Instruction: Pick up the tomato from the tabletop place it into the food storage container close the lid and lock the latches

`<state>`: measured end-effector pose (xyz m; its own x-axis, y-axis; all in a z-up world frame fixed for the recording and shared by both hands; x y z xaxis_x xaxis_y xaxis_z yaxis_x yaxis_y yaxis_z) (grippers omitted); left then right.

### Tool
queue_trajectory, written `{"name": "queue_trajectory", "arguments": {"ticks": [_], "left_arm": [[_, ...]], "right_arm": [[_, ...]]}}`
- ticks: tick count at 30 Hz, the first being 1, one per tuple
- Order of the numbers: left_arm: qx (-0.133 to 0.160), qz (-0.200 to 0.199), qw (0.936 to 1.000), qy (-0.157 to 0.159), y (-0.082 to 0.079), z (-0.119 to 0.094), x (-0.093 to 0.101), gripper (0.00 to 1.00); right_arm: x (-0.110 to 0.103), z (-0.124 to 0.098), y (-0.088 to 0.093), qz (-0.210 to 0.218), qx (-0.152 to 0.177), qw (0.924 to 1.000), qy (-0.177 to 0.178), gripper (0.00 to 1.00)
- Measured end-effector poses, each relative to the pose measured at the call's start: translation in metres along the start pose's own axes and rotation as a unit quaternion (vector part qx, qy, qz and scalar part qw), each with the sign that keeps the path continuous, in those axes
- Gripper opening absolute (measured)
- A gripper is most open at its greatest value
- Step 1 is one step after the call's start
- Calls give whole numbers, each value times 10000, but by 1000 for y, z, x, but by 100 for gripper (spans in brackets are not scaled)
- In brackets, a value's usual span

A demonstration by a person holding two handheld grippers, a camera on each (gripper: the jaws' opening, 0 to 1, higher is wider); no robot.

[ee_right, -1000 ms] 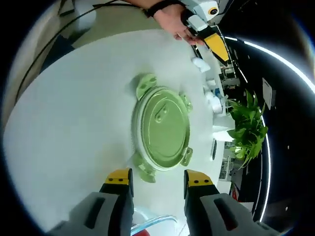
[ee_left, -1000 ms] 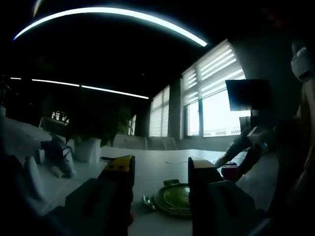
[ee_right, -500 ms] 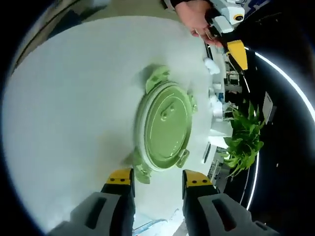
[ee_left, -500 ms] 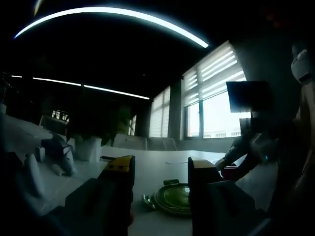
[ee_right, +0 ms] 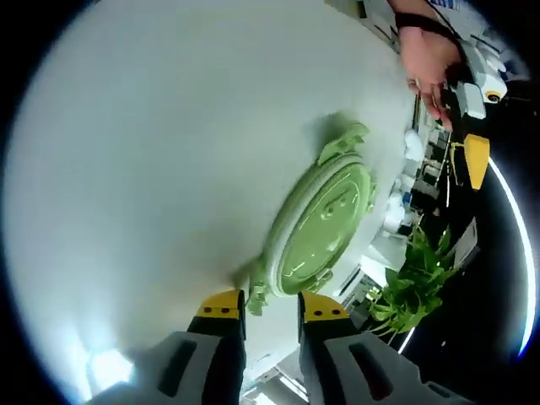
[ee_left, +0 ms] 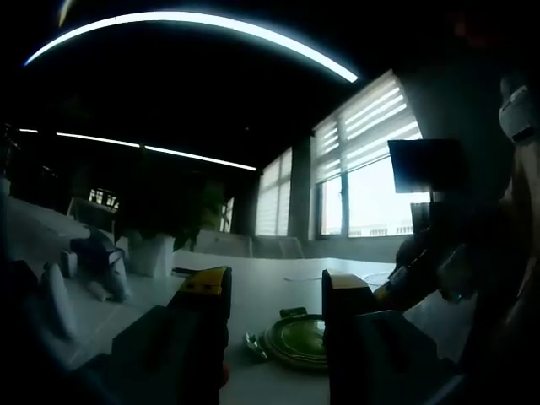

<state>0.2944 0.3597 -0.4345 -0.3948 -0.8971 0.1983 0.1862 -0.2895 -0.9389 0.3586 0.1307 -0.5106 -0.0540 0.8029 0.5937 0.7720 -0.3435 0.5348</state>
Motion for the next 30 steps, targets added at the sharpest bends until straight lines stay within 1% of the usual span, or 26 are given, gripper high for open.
{"name": "queue_trajectory", "arguments": {"ticks": [1, 6, 8, 9, 12, 14, 15, 18, 25, 28, 30], "left_arm": [[0, -2, 10000, -2, 0, 0, 0, 40], [24, -34, 10000, -21, 0, -1, -1, 40], [44, -42, 10000, -31, 0, -2, -2, 40], [51, -48, 10000, -34, 0, -2, -2, 40], [90, -100, 9999, -40, -1, -2, -2, 40], [87, -92, 9999, -45, -1, -2, -2, 40], [85, -90, 9999, -45, -1, -2, -3, 40], [98, -98, 9999, -40, -1, -2, -3, 40], [106, -120, 9999, -49, -1, -3, -4, 39], [98, -133, 9999, -42, 0, -2, -4, 39], [98, -141, 9998, -43, 1, -2, -4, 39]], "right_arm": [[0, 0, -1, -67, 9, 10000, -26, 18], [-6, 1, -5, -689, -14, 9973, -239, 11], [-6, 1, -5, -677, -26, 9974, -257, 10], [-7, 1, -5, -756, -27, 9967, -280, 9], [-10, 3, -7, -1230, -105, 9917, -373, 6], [-11, 3, -8, -1474, -129, 9882, -385, 6], [-11, 3, -7, -1447, -126, 9886, -392, 6], [-11, 3, -8, -1705, -164, 9843, -428, 7], [-10, 3, -8, -1905, -169, 9804, -463, 7], [-9, 3, -7, -1933, -103, 9794, -566, 7], [-9, 4, -7, -2057, -50, 9765, -636, 8]]}}
Point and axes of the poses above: the point that each gripper's makers call its tool centre point, and the gripper's own axes: z roughly forward along the fingers, x roughly to its right, y roughly out of its underside, the point moved 5 cm from there along -z, roughly backward along the fingers, and after that the axes turned 8 degrees about -z, right-handed, at the moved point
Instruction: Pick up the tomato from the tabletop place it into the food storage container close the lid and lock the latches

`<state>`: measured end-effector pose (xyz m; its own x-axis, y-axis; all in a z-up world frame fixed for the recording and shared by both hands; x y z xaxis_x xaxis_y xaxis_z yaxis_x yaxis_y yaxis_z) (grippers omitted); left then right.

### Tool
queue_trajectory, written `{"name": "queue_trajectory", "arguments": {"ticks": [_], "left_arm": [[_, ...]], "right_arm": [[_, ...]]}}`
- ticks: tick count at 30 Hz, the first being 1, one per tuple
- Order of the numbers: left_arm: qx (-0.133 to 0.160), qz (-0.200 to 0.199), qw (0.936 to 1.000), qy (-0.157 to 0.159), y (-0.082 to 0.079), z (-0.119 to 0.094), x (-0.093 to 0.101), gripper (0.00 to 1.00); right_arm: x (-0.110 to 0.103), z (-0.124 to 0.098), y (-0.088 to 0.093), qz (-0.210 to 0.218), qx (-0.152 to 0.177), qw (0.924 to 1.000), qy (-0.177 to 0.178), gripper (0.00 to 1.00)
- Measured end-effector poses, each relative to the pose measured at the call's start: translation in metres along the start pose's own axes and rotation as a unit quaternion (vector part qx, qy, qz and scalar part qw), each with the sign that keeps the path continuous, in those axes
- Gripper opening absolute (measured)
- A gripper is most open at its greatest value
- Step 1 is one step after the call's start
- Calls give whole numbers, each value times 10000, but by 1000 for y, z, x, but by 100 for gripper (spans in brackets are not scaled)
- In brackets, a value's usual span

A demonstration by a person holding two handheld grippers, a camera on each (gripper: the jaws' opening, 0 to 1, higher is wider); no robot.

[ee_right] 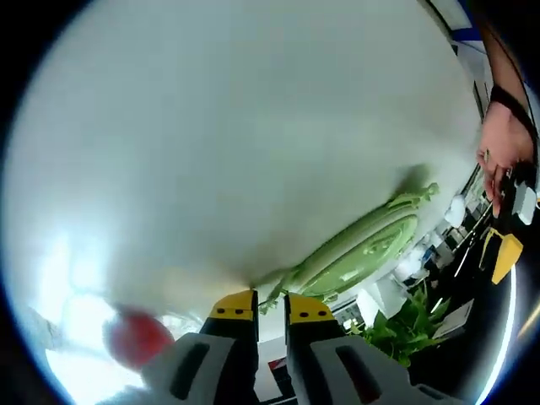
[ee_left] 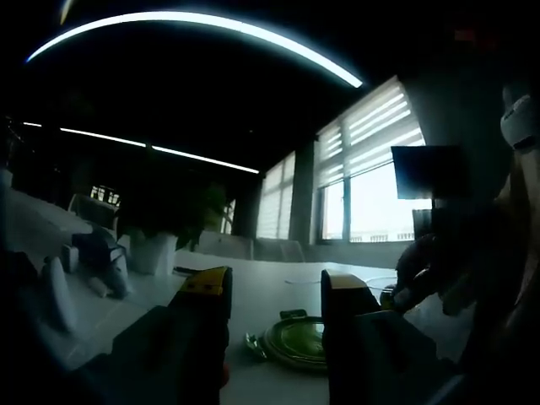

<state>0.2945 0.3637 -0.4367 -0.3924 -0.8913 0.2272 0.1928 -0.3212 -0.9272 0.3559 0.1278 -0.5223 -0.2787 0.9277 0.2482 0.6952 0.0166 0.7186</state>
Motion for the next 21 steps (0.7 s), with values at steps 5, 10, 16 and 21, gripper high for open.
{"name": "queue_trajectory", "arguments": {"ticks": [5, 10, 16, 21], "left_arm": [[-2, -11, 10000, -10, 1, 0, -2, 39], [-4, -27, 10000, -17, 1, 0, -2, 39], [-52, 5, 10000, 11, 1, 2, -1, 39], [-40, 3, 10000, 4, -1, 3, -2, 39]], "right_arm": [[1, 0, 0, -217, 55, 9997, -43, 7], [0, 1, 1, -154, 113, 9998, -31, 6], [5, -4, 17, 326, -95, 9992, 214, 0], [8, -6, 10, 779, 341, 9953, 452, 0]]}}
Point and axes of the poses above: the point that each gripper's makers call its tool centre point, and the gripper's own axes: z roughly forward along the fingers, x roughly to its right, y roughly out of its underside, the point moved 5 cm from there along -z, roughly backward along the fingers, and after that the axes turned 8 degrees about -z, right-handed, at the moved point
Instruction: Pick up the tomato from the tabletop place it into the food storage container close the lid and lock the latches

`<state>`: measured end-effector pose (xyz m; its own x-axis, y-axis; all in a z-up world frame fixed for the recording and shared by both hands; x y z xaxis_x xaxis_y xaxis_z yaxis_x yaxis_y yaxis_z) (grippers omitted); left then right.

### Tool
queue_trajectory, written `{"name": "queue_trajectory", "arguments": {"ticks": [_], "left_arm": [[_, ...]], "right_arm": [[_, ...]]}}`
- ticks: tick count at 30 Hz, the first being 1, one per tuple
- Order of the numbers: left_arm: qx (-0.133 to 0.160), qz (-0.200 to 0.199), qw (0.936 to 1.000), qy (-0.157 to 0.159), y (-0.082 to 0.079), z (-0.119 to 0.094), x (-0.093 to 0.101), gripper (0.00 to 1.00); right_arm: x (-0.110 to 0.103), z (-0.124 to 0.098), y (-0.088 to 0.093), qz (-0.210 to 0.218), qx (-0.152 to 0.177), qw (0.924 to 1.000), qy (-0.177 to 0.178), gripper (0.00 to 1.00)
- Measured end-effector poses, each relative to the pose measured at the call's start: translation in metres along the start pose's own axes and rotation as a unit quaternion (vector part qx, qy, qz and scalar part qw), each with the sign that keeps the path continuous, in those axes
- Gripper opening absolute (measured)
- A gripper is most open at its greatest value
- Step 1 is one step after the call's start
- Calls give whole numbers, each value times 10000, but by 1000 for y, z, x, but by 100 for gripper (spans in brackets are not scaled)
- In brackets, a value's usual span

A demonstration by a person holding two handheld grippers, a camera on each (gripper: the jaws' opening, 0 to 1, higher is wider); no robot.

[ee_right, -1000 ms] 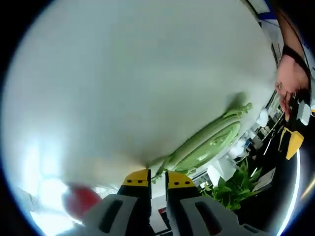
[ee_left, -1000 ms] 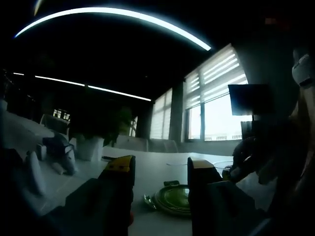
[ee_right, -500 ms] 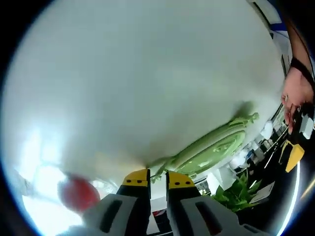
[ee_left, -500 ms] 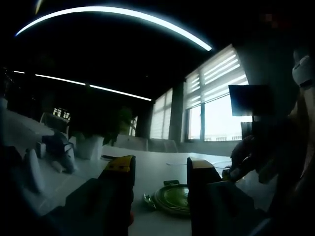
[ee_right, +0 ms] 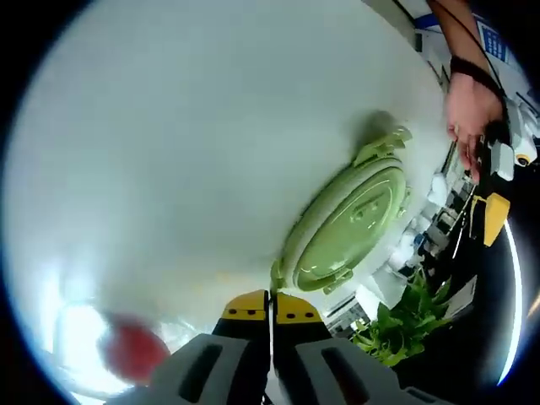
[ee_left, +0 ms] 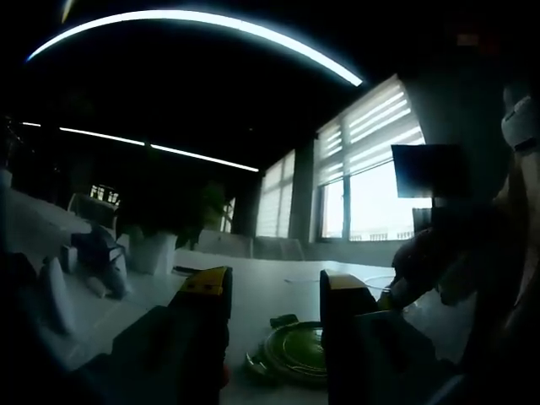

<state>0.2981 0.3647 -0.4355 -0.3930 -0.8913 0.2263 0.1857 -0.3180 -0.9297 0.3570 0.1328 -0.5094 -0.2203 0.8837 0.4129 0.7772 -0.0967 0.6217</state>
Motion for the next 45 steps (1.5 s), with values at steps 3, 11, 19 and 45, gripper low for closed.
{"name": "queue_trajectory", "arguments": {"ticks": [3, 11, 19, 45], "left_arm": [[-19, -11, 10000, -6, 2, 2, 0, 39], [-122, -2, 9999, 26, 7, 3, 2, 39], [-129, 30, 9999, 41, 4, 4, 2, 39], [-1412, 2499, 9561, 586, 21, -28, 16, 53]], "right_arm": [[1, 6, 3, 172, -41, 9998, 70, 0], [6, -2, 10, 1007, -53, 9934, 537, 0], [12, -13, 19, 1686, 54, 9803, 1029, 0], [18, -24, 29, 2082, 268, 9715, 1098, 0]]}}
Point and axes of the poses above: the point that each gripper's makers call its tool centre point, and the gripper's own axes: z roughly forward along the fingers, x roughly to its right, y roughly out of its underside, the point moved 5 cm from there along -z, roughly backward along the fingers, and after that the axes turned 8 degrees about -z, right-handed, at the moved point
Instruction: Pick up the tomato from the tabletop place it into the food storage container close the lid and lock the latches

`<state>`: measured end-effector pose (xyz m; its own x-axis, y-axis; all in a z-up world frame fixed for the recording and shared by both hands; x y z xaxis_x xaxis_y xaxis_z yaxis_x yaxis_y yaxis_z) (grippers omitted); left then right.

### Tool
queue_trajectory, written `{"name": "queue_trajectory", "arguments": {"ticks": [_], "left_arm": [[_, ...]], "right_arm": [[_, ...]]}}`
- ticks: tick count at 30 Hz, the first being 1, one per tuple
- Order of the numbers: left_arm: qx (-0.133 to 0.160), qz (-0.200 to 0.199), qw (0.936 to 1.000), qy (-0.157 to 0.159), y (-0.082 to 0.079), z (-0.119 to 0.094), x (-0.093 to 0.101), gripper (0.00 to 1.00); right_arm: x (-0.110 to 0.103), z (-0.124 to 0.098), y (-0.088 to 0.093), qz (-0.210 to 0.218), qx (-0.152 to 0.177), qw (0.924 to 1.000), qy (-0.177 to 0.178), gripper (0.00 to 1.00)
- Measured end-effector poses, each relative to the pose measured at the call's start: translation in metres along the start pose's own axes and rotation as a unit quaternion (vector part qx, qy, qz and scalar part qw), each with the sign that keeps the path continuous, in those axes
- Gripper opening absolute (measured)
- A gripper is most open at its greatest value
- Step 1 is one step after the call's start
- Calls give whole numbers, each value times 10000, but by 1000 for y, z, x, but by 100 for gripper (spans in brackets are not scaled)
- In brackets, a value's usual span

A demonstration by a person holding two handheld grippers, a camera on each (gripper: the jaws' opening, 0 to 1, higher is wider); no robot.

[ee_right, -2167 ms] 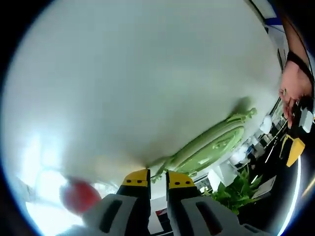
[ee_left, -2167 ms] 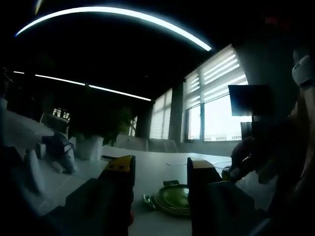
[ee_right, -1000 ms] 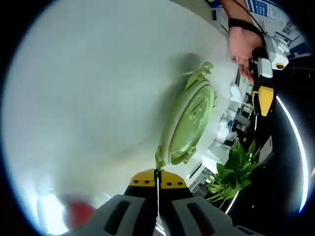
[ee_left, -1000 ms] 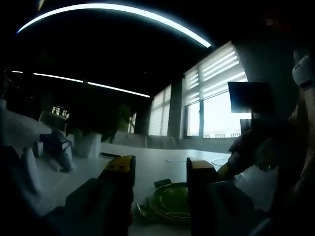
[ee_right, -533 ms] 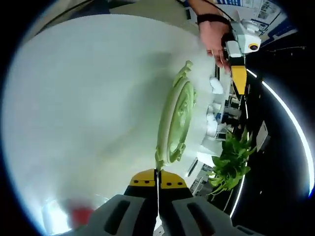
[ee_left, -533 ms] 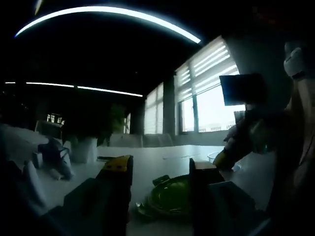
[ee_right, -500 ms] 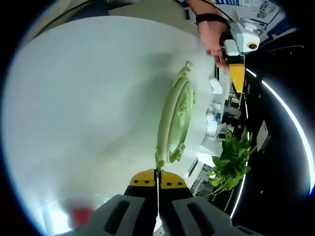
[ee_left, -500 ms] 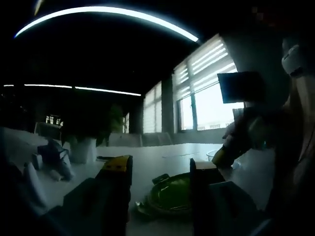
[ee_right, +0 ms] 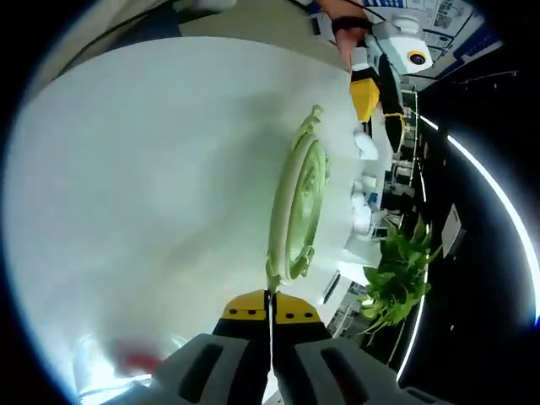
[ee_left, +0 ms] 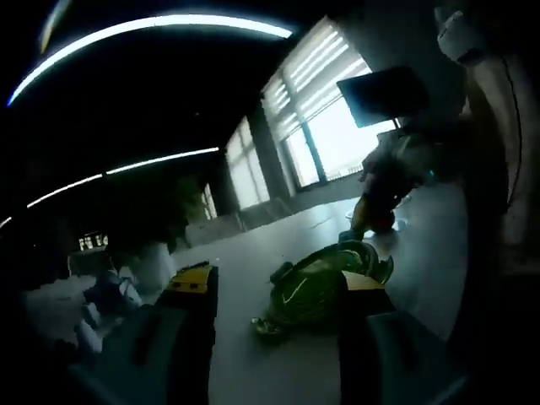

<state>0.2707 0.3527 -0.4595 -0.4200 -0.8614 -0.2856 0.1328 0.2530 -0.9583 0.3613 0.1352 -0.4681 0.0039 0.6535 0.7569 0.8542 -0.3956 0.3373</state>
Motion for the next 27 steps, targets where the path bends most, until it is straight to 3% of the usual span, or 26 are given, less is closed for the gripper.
{"name": "queue_trajectory", "arguments": {"ticks": [2, 4, 9, 11, 15, 27], "left_arm": [[-335, 446, 9984, 97, 7, -1, 5, 53], [-443, 633, 9969, 170, 9, -1, 10, 55], [-1019, 1562, 9819, 339, 26, 8, 23, 57], [-1017, 1670, 9803, 295, 26, 10, 22, 57], [-735, 1606, 9843, 75, 17, 13, 15, 58], [-654, 2163, 9740, -161, 22, 30, 13, 54]], "right_arm": [[0, 0, 0, -19, 7, 10000, -38, 0], [2, 0, 0, 7, 20, 10000, -37, 0], [9, -2, 2, 95, 47, 9999, 12, 0], [10, -2, 2, 128, 72, 9999, -4, 0], [12, -3, 1, 154, 81, 9998, 16, 0], [20, -5, 0, 231, 155, 9996, 32, 0]]}}
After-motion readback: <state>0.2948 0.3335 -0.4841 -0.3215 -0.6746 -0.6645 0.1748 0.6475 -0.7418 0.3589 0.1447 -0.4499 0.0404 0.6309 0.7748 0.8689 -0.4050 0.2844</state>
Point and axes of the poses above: the point that each gripper's makers call its tool centre point, and the gripper's own axes: z roughly forward along the fingers, x roughly to its right, y roughly out of its underside, the point moved 5 cm from there along -z, roughly backward along the fingers, and after that the axes turned 8 degrees about -z, right-handed, at the moved point
